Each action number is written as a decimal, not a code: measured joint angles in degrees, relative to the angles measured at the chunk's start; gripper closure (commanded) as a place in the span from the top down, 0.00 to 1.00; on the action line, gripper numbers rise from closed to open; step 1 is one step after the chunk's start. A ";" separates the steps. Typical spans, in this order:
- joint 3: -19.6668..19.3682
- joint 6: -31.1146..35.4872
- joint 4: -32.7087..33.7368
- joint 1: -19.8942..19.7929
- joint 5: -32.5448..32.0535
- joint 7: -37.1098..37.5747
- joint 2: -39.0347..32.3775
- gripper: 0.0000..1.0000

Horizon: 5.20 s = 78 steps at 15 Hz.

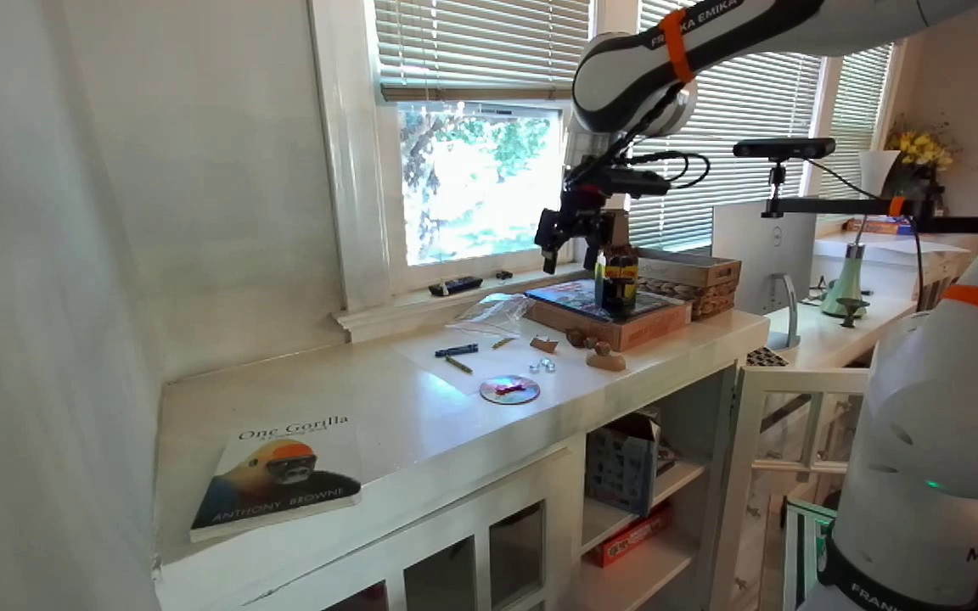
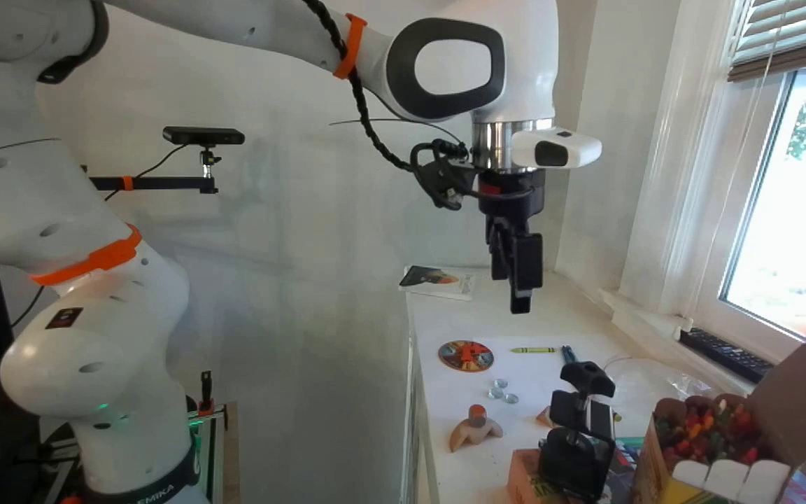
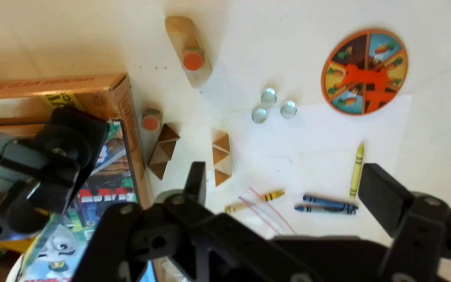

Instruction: Remove the remote from the window sill

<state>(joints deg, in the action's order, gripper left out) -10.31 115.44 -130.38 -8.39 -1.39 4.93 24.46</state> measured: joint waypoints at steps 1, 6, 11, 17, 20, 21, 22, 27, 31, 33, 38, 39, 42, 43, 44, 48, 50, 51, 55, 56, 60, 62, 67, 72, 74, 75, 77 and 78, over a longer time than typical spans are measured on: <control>0.21 -0.43 2.65 -0.41 0.00 2.42 -1.50 1.00; 0.83 -2.49 16.57 -2.28 -0.01 15.42 -10.85 1.00; 0.63 -2.94 27.22 -3.12 2.11 28.07 -20.15 1.00; -0.23 -3.76 34.82 -3.14 3.19 41.24 -27.85 1.00; -0.32 -4.41 35.93 -3.14 3.24 42.02 -28.66 1.00; -0.33 -4.46 36.00 -3.14 3.26 42.09 -28.66 1.00; -0.33 -4.50 36.02 -3.14 3.26 42.14 -28.65 1.00; -0.36 -4.25 36.25 -3.09 3.02 42.21 -28.87 1.00; -0.56 -4.12 41.33 -3.07 2.67 44.44 -33.28 1.00; -0.64 -4.31 45.06 -3.04 2.77 47.34 -36.78 1.00; -0.63 -4.50 55.19 -2.78 3.59 56.11 -46.41 1.00; -0.60 -4.48 57.03 -2.77 4.25 57.54 -48.15 1.00; -0.45 -4.45 61.45 -2.85 6.19 60.54 -52.58 1.00; -0.33 -4.45 62.45 -2.89 6.91 61.14 -53.80 1.00; -0.23 -4.45 63.33 -2.92 7.46 61.59 -54.96 1.00; -0.05 -4.09 66.83 -3.32 8.72 62.47 -58.95 1.00; -0.07 -4.09 67.08 -3.32 8.67 62.47 -59.36 1.00; -0.07 -4.09 67.09 -3.31 8.67 62.47 -59.30 1.00; -0.07 -4.09 67.09 -3.28 8.67 62.47 -59.20 1.00; -0.07 -4.09 67.09 -3.27 8.67 62.47 -59.21 1.00; 0.27 -3.70 67.65 -3.27 8.70 62.43 -60.29 1.00; 0.32 -3.25 68.45 -3.30 8.70 62.43 -61.34 1.00; 0.32 -2.21 71.44 -3.75 8.81 62.44 -64.22 1.00; 0.76 -3.42 73.33 -4.44 9.84 62.44 -65.83 1.00; 0.99 -3.87 73.74 -4.67 9.94 62.44 -66.33 1.00; 1.05 -4.17 74.02 -4.75 9.96 62.44 -66.59 1.00; 1.10 -4.87 74.84 -4.88 9.99 62.44 -67.24 1.00; 1.11 -5.18 75.12 -4.92 9.99 62.48 -67.50 1.00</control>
<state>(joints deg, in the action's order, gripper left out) -9.21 110.26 -55.26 -13.31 8.60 67.41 -43.03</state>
